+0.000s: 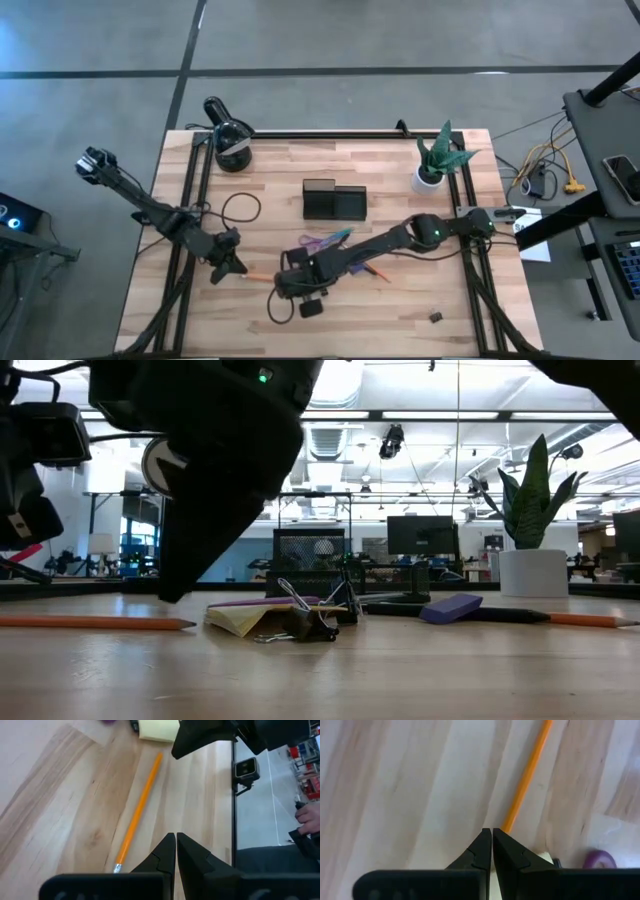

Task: Pick and place office supplies into organizer
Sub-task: Put the left orange pencil into the black desk organizer

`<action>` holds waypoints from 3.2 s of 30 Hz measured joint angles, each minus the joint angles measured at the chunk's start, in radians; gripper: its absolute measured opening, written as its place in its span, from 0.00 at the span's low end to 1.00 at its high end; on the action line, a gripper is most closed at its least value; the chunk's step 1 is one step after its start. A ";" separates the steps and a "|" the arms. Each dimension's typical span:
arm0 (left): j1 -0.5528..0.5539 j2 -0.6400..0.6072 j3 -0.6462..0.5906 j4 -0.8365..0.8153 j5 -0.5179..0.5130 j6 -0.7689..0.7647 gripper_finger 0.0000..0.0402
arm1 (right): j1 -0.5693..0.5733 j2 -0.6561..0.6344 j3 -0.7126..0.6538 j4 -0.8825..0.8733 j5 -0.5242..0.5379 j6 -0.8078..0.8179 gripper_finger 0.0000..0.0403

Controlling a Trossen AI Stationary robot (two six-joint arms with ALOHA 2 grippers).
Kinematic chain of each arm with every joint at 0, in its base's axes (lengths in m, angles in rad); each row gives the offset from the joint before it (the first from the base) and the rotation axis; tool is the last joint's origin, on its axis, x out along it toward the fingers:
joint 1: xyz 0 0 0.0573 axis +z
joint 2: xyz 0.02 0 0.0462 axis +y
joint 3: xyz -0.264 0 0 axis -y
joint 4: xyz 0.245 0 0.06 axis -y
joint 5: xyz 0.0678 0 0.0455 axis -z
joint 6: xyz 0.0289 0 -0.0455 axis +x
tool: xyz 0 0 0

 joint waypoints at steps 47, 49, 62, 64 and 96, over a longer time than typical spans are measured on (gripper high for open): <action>0.000 0.028 -0.003 0.049 -0.010 0.003 0.00 | -0.020 -0.024 -0.050 -0.023 0.038 0.052 0.02; 0.000 0.029 -0.003 0.050 -0.010 0.003 0.00 | -0.020 -0.022 -0.058 -0.016 0.034 0.052 0.02; 0.000 0.027 -0.001 0.049 -0.013 0.002 0.00 | -0.020 -0.015 -0.065 -0.004 0.021 0.068 0.02; 0.000 0.026 0.004 0.051 -0.013 0.001 0.00 | -0.020 -0.009 -0.065 0.013 0.022 0.071 0.02; -0.210 0.445 0.391 -0.445 -0.107 0.129 0.24 | -0.020 -0.001 -0.068 0.035 0.039 0.089 0.02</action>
